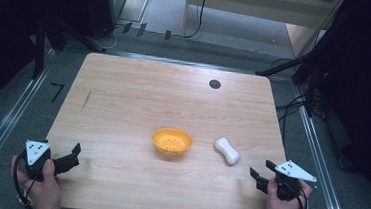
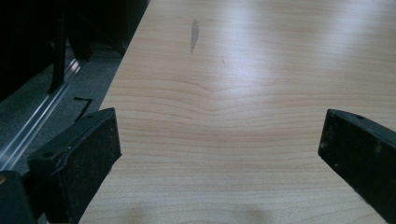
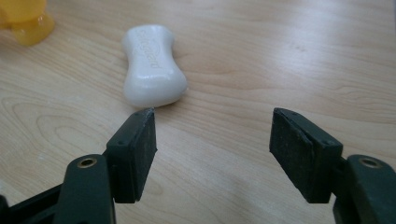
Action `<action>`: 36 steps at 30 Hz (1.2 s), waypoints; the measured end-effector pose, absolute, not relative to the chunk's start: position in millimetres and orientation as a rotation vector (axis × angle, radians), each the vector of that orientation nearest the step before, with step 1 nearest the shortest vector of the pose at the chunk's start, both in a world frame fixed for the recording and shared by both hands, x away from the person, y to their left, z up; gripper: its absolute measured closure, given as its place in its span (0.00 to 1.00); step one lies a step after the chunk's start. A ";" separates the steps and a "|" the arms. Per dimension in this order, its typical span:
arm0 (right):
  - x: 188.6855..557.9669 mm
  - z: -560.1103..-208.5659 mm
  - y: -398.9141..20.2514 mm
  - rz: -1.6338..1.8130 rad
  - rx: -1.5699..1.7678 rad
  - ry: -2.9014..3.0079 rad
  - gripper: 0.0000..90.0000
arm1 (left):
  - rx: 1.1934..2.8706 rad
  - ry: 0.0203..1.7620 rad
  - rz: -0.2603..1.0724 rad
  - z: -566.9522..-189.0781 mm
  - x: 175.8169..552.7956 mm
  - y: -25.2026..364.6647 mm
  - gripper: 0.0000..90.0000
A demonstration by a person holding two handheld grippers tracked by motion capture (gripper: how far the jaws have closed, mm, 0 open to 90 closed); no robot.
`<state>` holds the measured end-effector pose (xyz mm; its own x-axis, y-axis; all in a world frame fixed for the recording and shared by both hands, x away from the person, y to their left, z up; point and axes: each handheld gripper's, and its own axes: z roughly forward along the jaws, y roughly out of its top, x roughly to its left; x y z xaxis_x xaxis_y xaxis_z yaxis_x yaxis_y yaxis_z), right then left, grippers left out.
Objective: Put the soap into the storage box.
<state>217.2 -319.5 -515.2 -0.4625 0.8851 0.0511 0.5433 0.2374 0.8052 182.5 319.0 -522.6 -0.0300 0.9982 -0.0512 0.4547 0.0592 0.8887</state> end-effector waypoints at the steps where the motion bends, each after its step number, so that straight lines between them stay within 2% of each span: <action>1: 221.3 -513.4 -317.9 1.088 1.310 2.133 0.36 | 1.495 1.588 0.917 -522.6 182.5 319.1 0.00; 13: 264.7 -499.5 -288.7 0.868 1.283 2.429 0.35 | 1.526 1.570 0.927 -522.5 184.2 315.8 0.00; 36: 307.6 -492.2 -239.7 0.610 1.352 2.649 0.36 | 1.548 1.575 0.935 -523.0 187.0 312.5 0.00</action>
